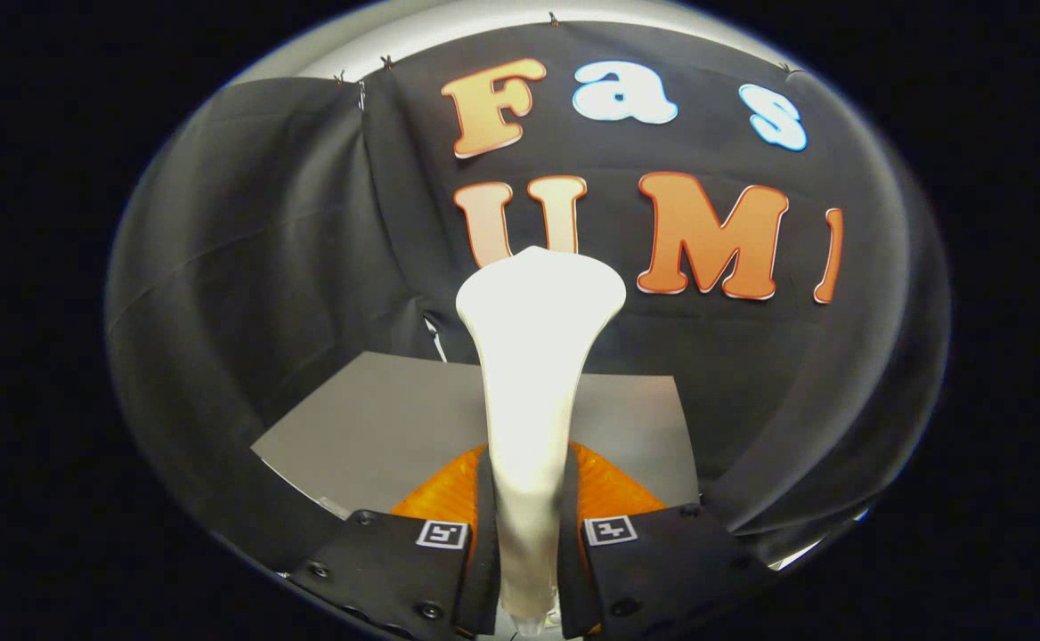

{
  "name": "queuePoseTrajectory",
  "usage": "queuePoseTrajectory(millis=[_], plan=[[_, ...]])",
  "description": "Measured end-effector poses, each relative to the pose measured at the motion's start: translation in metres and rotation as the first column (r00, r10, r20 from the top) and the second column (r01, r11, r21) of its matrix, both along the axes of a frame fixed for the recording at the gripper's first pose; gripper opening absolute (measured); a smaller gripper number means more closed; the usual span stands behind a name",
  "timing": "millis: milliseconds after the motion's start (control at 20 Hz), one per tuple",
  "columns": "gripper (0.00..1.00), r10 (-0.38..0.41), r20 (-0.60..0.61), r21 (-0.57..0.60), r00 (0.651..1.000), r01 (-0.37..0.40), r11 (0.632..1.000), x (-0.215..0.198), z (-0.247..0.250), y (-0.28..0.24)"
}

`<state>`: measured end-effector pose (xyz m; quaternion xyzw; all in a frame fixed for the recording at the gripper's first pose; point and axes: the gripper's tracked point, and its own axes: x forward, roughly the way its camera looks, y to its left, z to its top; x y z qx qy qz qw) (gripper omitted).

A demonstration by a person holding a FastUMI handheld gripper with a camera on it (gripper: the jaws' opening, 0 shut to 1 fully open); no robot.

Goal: Iron the clothes twice with a garment steamer, once on the left side and once on the right side.

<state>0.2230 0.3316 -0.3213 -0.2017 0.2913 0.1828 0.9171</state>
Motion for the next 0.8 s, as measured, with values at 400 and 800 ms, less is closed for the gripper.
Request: queuePoseTrajectory(millis=[400,800], plan=[[0.33,0.089,0.164,0.069,0.982,-0.101,0.992,-0.089,0.108,-0.028],[0.33,-0.022,0.266,0.09,0.964,-0.002,0.996,-0.106,0.182,-0.135]])
